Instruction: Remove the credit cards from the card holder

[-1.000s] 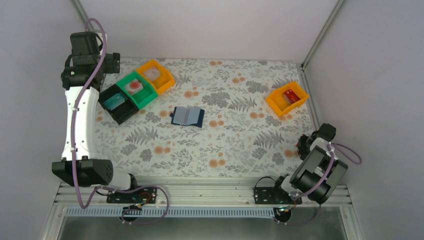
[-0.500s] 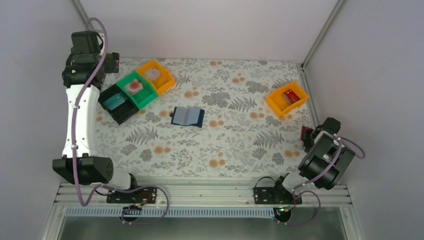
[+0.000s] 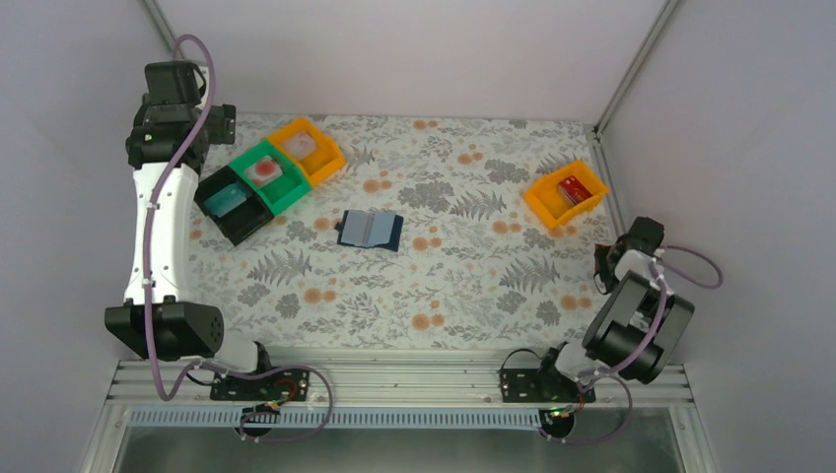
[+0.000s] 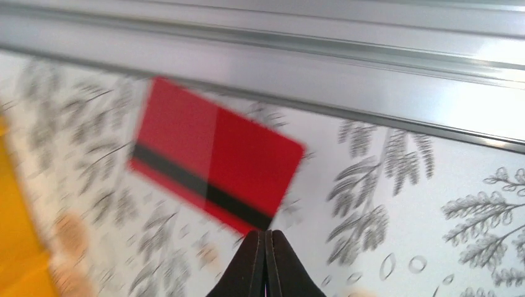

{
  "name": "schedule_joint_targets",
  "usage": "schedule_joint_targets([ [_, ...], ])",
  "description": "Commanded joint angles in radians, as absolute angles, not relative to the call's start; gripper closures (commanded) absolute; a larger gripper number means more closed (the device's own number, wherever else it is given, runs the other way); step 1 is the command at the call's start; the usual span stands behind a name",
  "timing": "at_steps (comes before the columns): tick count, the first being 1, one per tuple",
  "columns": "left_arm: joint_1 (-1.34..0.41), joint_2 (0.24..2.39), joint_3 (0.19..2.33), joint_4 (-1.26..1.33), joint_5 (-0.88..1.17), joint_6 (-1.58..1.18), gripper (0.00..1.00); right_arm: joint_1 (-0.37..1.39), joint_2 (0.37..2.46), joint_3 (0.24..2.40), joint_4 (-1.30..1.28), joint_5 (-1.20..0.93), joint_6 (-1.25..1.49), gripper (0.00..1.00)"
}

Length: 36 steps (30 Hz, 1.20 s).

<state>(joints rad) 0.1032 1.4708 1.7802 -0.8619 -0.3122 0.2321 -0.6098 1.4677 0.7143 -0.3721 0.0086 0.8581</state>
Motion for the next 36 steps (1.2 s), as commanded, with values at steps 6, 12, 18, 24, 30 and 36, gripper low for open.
schedule_joint_targets([
  [6, 0.107, 1.492, 1.8, -0.859, -0.294, 0.228, 0.0, -0.478, 1.475, 0.761, -0.397, 0.068, 0.69, 0.96],
  [12, 0.107, 1.483, 1.785, -0.846, -0.318, 0.239, 0.0, -0.479, 1.654, 0.846, -0.378, 0.01, 0.584, 0.96],
  [18, 0.107, 1.489, 1.783, -0.841, -0.316, 0.239, 0.0, -0.491, 1.713, 0.861, -0.383, 0.078, 0.589, 0.95],
  [24, 0.107, 1.494, 1.783, -0.839, -0.322, 0.242, 0.0, -0.5, 1.762, 0.902, -0.386, 0.065, 0.598, 0.95],
  [30, 0.107, 1.49, 1.779, -0.838, -0.328, 0.246, 0.0, -0.524, 1.765, 0.907, -0.371, 0.066, 0.595, 0.94],
  [36, 0.107, 1.487, 1.782, -0.839, -0.333, 0.248, 0.0, -0.526, 1.782, 0.914, -0.362, 0.026, 0.583, 0.94],
])
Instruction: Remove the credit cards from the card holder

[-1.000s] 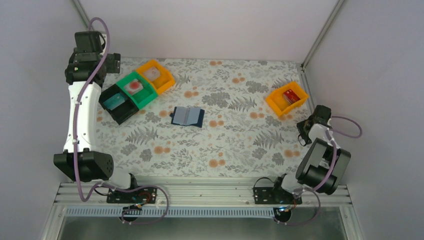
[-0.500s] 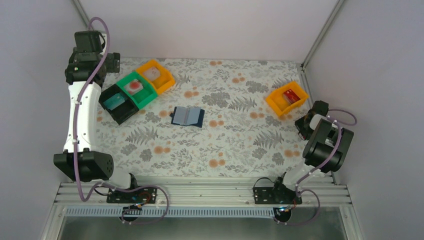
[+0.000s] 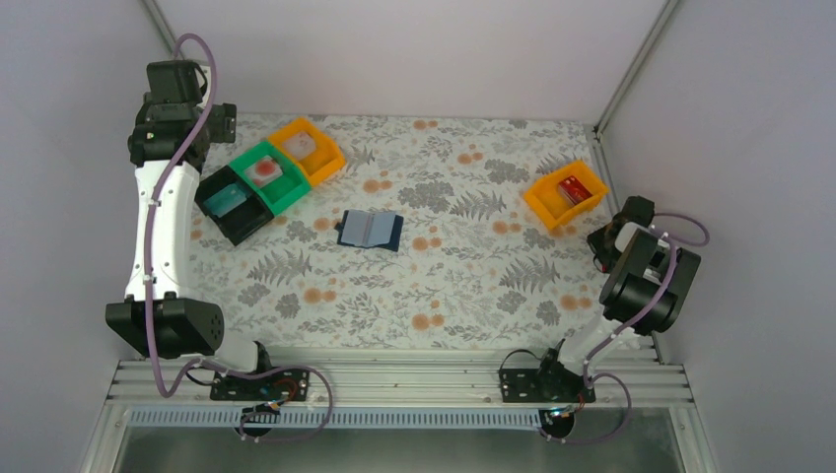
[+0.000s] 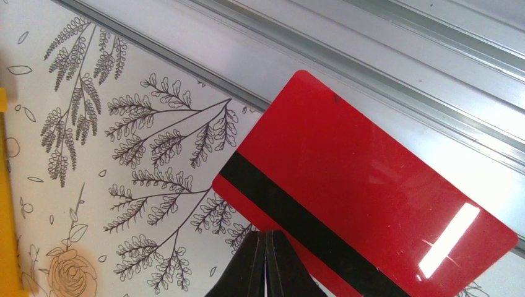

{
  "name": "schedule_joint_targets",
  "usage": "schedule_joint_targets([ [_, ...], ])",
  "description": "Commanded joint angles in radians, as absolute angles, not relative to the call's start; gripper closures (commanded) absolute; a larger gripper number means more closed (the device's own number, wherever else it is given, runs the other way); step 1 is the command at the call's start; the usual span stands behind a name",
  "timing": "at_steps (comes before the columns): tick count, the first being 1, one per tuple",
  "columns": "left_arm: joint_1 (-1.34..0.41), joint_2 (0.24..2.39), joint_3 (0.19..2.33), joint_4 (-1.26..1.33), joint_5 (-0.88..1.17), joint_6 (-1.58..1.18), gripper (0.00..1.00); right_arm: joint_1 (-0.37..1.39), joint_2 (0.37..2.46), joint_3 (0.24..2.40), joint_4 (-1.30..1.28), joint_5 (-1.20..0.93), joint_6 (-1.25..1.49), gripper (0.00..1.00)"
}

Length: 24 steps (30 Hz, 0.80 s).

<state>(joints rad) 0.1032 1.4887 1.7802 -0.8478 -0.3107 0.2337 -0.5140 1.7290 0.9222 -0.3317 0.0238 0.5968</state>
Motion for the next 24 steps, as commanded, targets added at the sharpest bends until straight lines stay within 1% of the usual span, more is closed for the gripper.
schedule_joint_targets([
  [1, 0.107, 1.487, 1.783, -0.839, -0.332, 0.249, 0.0, -0.526, 1.782, 0.915, -0.363, 0.03, 0.583, 0.94],
  [13, 0.107, 1.476, 1.772, -0.831, -0.349, 0.266, 0.0, -0.541, 1.796, 0.956, -0.375, 0.065, 0.566, 0.93],
  [18, 0.107, 1.474, 1.764, -0.824, -0.35, 0.269, 0.0, -0.54, 1.779, 0.96, -0.365, 0.021, 0.54, 0.94],
  [24, 0.107, 1.474, 1.754, -0.82, -0.351, 0.272, 0.0, -0.549, 1.781, 0.969, -0.396, 0.073, 0.564, 0.92],
])
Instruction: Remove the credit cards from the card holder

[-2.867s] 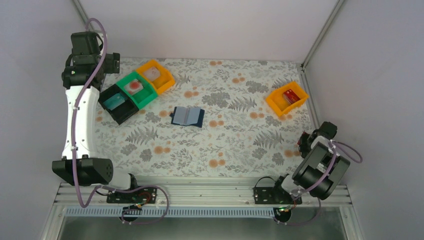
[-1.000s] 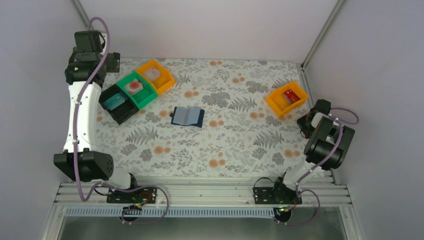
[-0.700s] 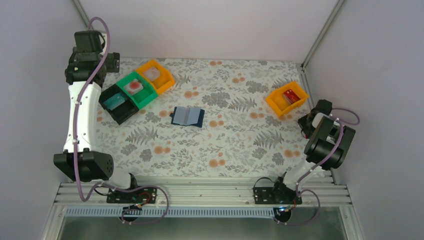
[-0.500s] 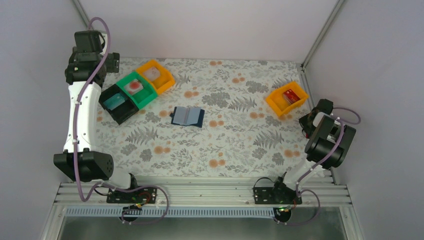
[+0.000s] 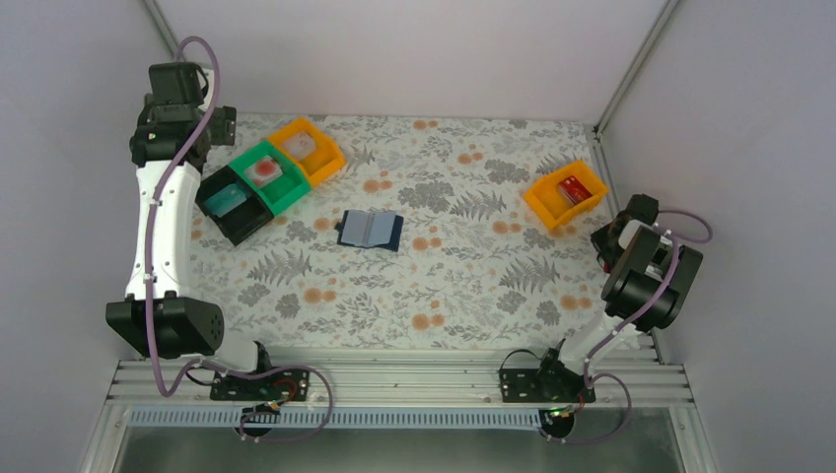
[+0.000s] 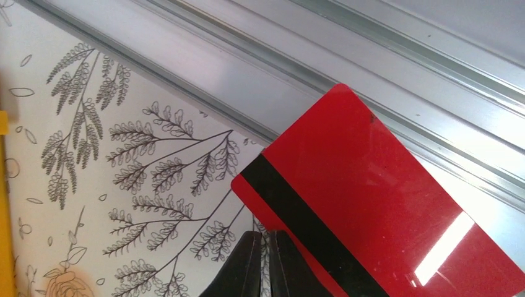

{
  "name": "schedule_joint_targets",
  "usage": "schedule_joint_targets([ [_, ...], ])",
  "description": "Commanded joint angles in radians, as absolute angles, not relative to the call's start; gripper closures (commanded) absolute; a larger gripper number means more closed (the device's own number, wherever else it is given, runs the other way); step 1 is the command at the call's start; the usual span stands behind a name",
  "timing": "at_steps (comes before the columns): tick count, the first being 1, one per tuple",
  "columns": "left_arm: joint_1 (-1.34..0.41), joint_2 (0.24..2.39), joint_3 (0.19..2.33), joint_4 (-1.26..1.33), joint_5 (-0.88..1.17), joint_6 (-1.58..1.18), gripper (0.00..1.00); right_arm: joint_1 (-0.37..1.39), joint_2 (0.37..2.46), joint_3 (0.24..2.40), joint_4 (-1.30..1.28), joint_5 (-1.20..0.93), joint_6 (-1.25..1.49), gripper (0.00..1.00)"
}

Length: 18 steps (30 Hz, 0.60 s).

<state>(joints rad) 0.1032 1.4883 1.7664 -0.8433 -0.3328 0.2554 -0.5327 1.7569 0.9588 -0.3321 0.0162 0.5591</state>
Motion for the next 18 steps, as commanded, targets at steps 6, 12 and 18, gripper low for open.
schedule_joint_targets([
  [6, 0.107, 1.459, 1.738, -0.806, -0.37, 0.289, 0.0, -0.584, 1.792, 0.965, -0.395, 0.061, 0.574, 0.91],
  [12, 0.107, 1.454, 1.739, -0.807, -0.367, 0.29, 0.0, -0.606, 1.762, 0.966, -0.397, 0.034, 0.585, 0.91],
  [18, 0.107, 1.456, 1.74, -0.807, -0.368, 0.293, 0.0, -0.62, 1.747, 0.959, -0.399, 0.03, 0.586, 0.91],
])
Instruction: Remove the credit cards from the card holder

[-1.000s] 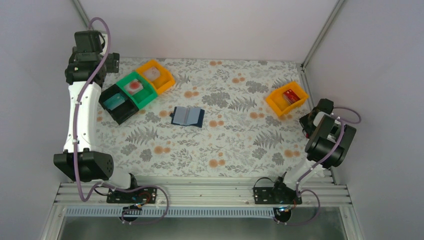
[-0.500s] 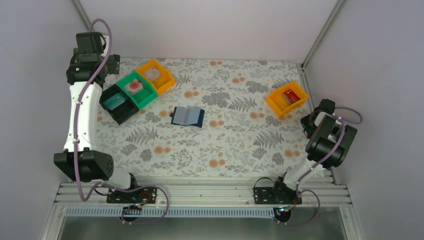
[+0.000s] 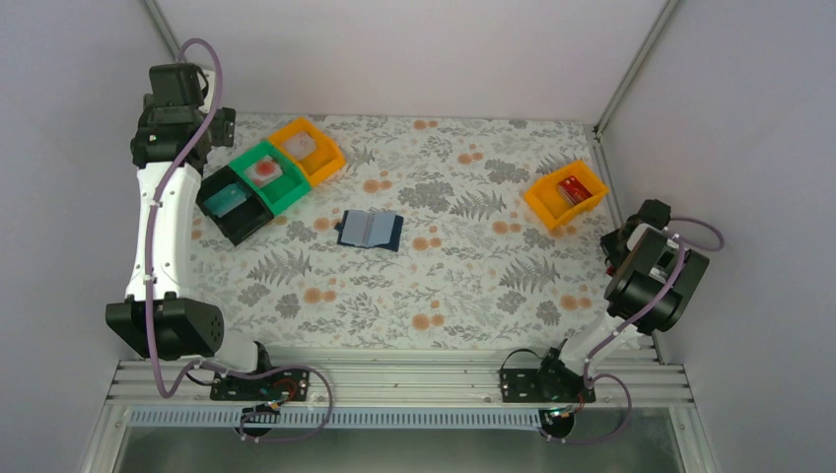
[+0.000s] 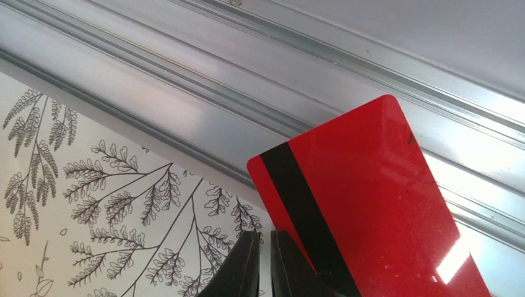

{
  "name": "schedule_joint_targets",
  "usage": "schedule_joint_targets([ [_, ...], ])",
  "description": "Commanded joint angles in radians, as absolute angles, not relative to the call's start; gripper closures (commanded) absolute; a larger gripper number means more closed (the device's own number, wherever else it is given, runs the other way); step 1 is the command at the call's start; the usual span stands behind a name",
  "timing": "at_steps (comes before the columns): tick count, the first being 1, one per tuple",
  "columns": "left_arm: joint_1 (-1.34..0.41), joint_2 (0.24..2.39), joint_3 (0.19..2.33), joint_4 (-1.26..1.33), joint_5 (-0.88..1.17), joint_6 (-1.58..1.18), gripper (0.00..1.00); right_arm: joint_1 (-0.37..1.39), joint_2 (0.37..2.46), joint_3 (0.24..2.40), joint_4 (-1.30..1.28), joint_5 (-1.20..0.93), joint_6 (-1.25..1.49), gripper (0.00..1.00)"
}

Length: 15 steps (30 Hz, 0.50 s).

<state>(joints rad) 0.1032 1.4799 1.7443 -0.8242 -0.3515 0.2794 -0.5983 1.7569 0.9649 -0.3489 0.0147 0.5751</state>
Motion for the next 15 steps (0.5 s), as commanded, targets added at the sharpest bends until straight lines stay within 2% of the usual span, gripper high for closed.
schedule_joint_targets([
  [1, 0.107, 1.456, 1.737, -0.806, -0.368, 0.294, 0.0, -0.623, 1.743, 0.957, -0.399, 0.029, 0.587, 0.91],
  [11, 0.108, 1.448, 1.731, -0.799, -0.365, 0.299, 0.0, -0.627, 1.588, 0.893, -0.372, 0.02, 0.568, 0.91],
  [15, 0.107, 1.443, 1.722, -0.791, -0.355, 0.301, 0.0, -0.628, 1.485, 0.846, -0.346, 0.059, 0.574, 0.86],
])
